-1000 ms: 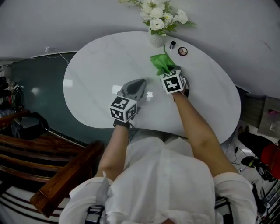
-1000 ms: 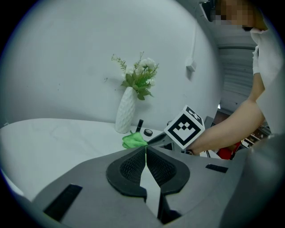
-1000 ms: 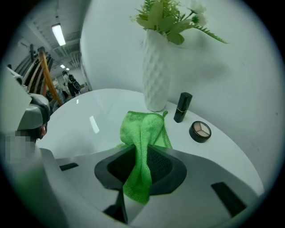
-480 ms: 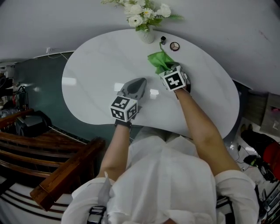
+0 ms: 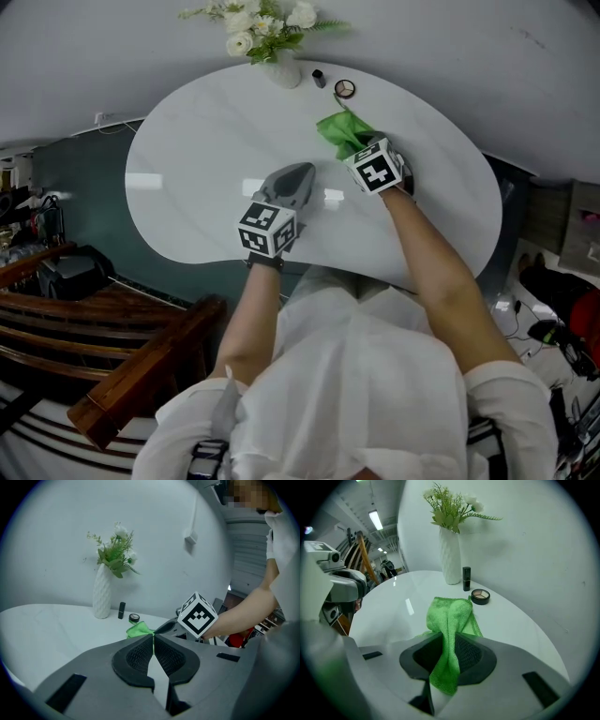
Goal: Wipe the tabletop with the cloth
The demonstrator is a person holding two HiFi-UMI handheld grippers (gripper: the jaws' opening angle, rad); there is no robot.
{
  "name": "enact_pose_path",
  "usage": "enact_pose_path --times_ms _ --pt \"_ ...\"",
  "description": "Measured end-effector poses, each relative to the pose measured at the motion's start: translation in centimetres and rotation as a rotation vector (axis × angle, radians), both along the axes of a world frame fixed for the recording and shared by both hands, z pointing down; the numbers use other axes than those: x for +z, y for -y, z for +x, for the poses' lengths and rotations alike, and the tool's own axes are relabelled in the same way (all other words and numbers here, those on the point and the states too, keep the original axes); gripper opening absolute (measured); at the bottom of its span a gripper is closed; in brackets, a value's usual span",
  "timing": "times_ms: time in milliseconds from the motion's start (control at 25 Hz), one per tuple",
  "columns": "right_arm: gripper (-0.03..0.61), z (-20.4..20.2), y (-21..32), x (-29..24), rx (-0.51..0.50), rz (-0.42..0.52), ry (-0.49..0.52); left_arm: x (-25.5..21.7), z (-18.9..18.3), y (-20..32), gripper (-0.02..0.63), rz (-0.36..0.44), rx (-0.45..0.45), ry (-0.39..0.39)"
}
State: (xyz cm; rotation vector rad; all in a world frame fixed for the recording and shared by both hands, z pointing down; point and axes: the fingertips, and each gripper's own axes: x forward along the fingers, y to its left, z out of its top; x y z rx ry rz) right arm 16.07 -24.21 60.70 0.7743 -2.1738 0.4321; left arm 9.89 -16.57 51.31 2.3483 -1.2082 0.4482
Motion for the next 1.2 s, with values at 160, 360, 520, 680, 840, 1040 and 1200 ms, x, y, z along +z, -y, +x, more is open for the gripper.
enact_pose_path --times_ms 160,360,520,680,840,1040,1200 --pt "0.069 2.4 0.2 0.0 -0.011 0.020 -0.021 0.0 1.7 -0.2 0.021 0.003 0.008 0.003" --pt "0.069 5.8 1.2 0.3 0.034 0.026 -0.022 0.0 4.2 -0.1 0.021 0.005 0.025 0.004" --pt "0.069 8.9 2.5 0.3 0.102 0.015 0.004 -0.1 6.7 0.2 0.021 0.009 0.047 0.003" --pt "0.069 12.9 3.6 0.5 0.199 0.016 0.030 0.1 9.2 0.2 0.021 0.006 0.070 -0.001" --pt "0.069 17.5 3.3 0.5 0.293 0.023 0.032 0.4 12.1 0.0 0.021 0.001 0.100 -0.008" --pt "0.069 23.1 1.6 0.7 0.396 0.033 0.032 0.7 15.5 0.3 0.021 0.002 0.143 -0.020" --pt "0.069 28.0 -0.6 1.0 0.469 0.037 0.022 0.7 18.6 0.4 0.021 0.007 0.180 -0.031"
